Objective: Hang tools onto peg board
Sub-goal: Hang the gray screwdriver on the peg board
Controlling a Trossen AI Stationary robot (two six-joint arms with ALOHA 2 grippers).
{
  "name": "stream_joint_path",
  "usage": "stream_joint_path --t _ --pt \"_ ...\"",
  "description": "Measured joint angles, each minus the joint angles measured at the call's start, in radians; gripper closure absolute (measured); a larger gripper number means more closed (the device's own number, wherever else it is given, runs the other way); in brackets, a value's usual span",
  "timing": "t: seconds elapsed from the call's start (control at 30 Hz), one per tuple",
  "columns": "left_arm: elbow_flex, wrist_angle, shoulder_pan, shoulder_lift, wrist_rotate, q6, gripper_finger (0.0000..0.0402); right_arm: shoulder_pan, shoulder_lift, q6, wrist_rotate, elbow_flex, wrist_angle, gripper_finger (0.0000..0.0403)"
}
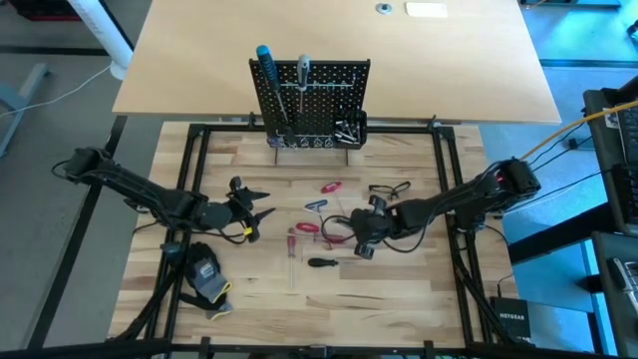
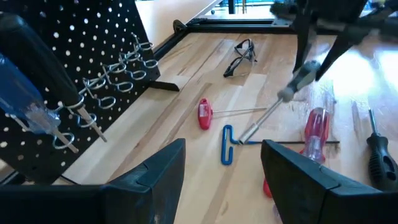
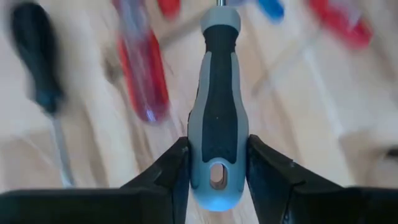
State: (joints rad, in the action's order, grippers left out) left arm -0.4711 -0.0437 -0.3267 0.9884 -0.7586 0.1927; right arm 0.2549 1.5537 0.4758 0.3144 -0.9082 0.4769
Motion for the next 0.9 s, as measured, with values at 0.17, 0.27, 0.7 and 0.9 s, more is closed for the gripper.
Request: stream_joint_path --t 0.17,0.27,0.7,0.9 --pt "-0.078 0.002 0.0 0.091 0.069 -0.071 0.0202 0.0 -0.014 -0.096 0.005 -0.088 -0.004 0.0274" --pt "-0.154 0.026 0.0 0.172 0.119 -0.104 0.0202 0.0 -0.014 -0.132 0.007 -0.118 -0.009 0.0274" --pt "-0.579 0.44 0.056 0.537 0.157 -0.183 0.0202 0.0 -0.013 -0.168 0.018 -0.121 -0.021 0.0274" --pt "-0.672 0.533 0.075 0.636 0.158 -0.295 0.0202 0.0 -0.013 -0.172 0.018 -0.121 -0.022 0.0274"
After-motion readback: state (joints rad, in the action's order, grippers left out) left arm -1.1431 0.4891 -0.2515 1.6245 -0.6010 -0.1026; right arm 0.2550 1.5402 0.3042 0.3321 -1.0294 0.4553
